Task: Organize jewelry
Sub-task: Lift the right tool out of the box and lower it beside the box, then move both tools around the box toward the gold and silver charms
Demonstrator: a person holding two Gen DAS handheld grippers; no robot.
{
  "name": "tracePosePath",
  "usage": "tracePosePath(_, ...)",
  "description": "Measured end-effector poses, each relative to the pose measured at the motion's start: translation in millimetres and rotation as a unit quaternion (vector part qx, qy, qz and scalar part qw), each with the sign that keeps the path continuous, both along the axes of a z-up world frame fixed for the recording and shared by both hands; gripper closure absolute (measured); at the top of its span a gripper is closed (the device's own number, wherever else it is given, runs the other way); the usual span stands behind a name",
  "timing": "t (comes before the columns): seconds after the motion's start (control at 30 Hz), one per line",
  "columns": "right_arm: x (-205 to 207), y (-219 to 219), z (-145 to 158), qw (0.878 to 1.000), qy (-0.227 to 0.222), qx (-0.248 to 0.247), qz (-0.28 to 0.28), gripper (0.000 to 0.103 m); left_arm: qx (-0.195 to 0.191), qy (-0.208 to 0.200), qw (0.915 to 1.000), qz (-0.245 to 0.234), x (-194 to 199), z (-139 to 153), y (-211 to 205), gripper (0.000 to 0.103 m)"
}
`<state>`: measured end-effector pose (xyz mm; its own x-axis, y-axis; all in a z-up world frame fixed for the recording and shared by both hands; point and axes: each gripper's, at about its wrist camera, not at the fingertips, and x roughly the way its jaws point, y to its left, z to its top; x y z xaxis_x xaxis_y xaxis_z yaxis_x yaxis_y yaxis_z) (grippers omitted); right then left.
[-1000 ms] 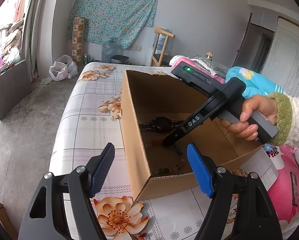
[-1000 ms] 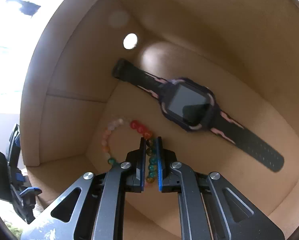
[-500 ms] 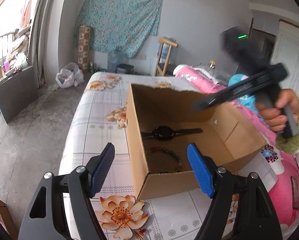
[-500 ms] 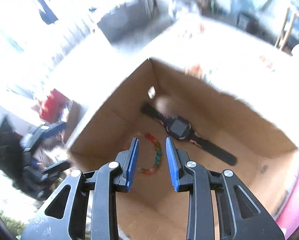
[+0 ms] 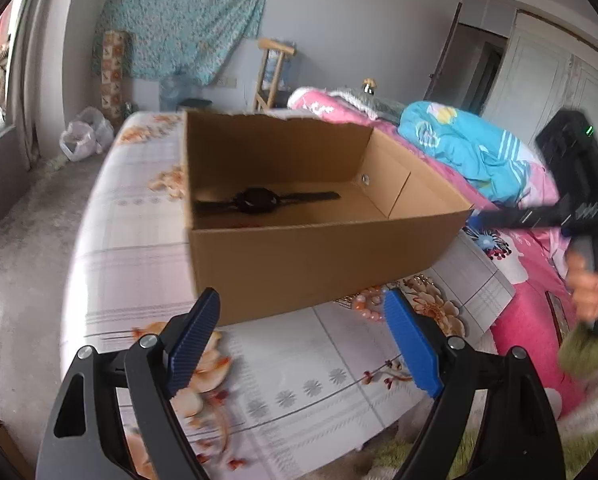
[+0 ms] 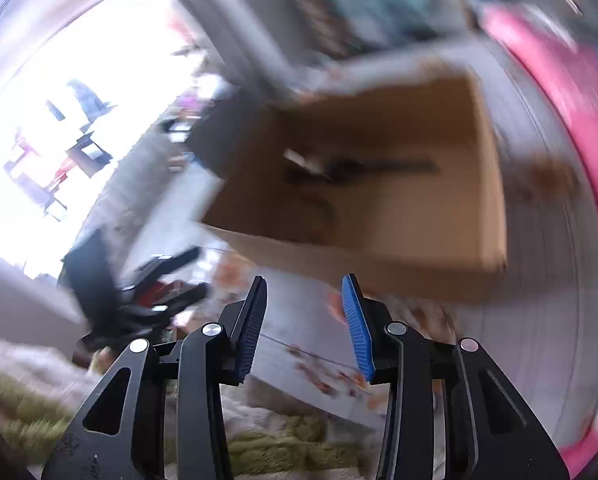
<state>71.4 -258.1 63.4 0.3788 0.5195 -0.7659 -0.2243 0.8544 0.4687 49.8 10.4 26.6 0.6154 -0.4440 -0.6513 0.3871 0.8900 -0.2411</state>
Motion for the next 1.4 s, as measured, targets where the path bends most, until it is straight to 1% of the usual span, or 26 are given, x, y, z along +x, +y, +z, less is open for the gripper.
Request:
tracePosePath(0.07, 6, -10, -13, 0.999, 0.026, -0.005, -0.034, 0.065, 0.003, 0.002, 1.0, 0.0, 10, -4, -8, 0.021)
tracePosePath(0.17, 20, -19, -29, 0.997, 0.045, 0.019, -0.062, 0.066, 0.012, -0.001, 0.9999, 0.006, 24, -4, -15, 0.021)
tracePosePath(0.33, 37, -31, -32, 0.995, 0.023, 0.05, -0.088, 0.066, 0.009, -0.006, 0.9998, 0.015, 47, -5, -22, 0.02)
tracePosePath(0.37, 39, -35, -32, 0.994, 0.021, 0.049, -0.096, 0.066, 0.01, -0.003, 0.9998, 0.016, 50, -6, -23, 0.02)
tracePosePath(0.43, 32, -39, -30, 0.994, 0.017, 0.031, -0.103, 0.065, 0.014, 0.01, 0.9997, 0.015, 53, -10, -27, 0.02)
tracePosePath(0.47, 27, -39, -30, 0.994, 0.014, 0.024, -0.103, 0.063, 0.015, 0.016, 0.9997, 0.012, 52, -13, -29, 0.02)
tracePosePath(0.5, 22, -36, -32, 0.995, 0.012, 0.01, -0.102, 0.059, 0.02, 0.022, 0.9995, 0.009, 51, -16, -31, 0.019)
tracePosePath(0.53, 11, -36, -34, 0.994, 0.01, -0.016, -0.103, 0.057, 0.026, 0.029, 0.9992, 0.008, 49, -21, -33, 0.019)
tracePosePath(0.57, 8, -35, -35, 0.994, 0.009, -0.03, -0.105, 0.052, 0.04, 0.041, 0.9983, 0.009, 47, -28, -34, 0.018)
tracePosePath(0.6, -4, -35, -38, 0.992, 0.008, -0.055, -0.111, 0.051, 0.052, 0.052, 0.9973, 0.01, 46, -35, -37, 0.017)
tracePosePath(0.7, -26, -28, -46, 0.99, 0.004, -0.082, -0.115, 0.051, 0.075, 0.087, 0.9933, 0.016, 46, -52, -42, 0.017)
tracePosePath(0.77, -41, -11, -48, 0.991, -0.011, -0.09, -0.097, 0.054, 0.083, 0.104, 0.9908, 0.021, 47, -60, -43, 0.017)
tracePosePath(0.83, -52, 14, -48, 0.992, -0.035, -0.104, -0.059, 0.057, 0.087, 0.111, 0.9897, 0.026, 49, -64, -42, 0.017)
tracePosePath(0.9, -56, 42, -52, 0.99, -0.059, -0.125, -0.008, 0.06, 0.091, 0.113, 0.9887, 0.037, 50, -64, -38, 0.017)
tracePosePath(0.93, -58, 58, -53, 0.987, -0.071, -0.141, 0.021, 0.061, 0.091, 0.113, 0.9887, 0.04, 51, -64, -35, 0.017)
tracePosePath(1.0, -61, 87, -58, 0.977, -0.092, -0.177, 0.073, 0.067, 0.09, 0.111, 0.9886, 0.048, 51, -63, -29, 0.017)
tracePosePath(1.03, -59, 95, -62, 0.974, -0.096, -0.188, 0.087, 0.069, 0.09, 0.109, 0.9885, 0.052, 47, -65, -27, 0.017)
tracePosePath(1.1, -58, 112, -71, 0.963, -0.102, -0.221, 0.117, 0.077, 0.091, 0.107, 0.9884, 0.058, 47, -64, -23, 0.017)
tracePosePath(1.13, -57, 115, -76, 0.959, -0.102, -0.233, 0.127, 0.078, 0.092, 0.106, 0.9883, 0.059, 48, -63, -21, 0.017)
tracePosePath(1.23, -56, 123, -84, 0.953, -0.092, -0.251, 0.142, 0.085, 0.09, 0.099, 0.9891, 0.061, 47, -61, -18, 0.017)
tracePosePath(1.27, -56, 123, -83, 0.954, -0.092, -0.247, 0.143, 0.09, 0.09, 0.099, 0.9893, 0.06, 47, -60, -15, 0.017)
tracePosePath(1.3, -47, 119, -87, 0.955, -0.087, -0.247, 0.141, 0.095, 0.089, 0.098, 0.9894, 0.06, 47, -61, -14, 0.017)
tracePosePath(1.37, -41, 115, -86, 0.959, -0.08, -0.24, 0.128, 0.095, 0.087, 0.098, 0.9896, 0.06, 47, -62, -13, 0.017)
tracePosePath(1.4, -39, 109, -84, 0.966, -0.07, -0.219, 0.12, 0.096, 0.086, 0.098, 0.9898, 0.06, 47, -62, -12, 0.017)
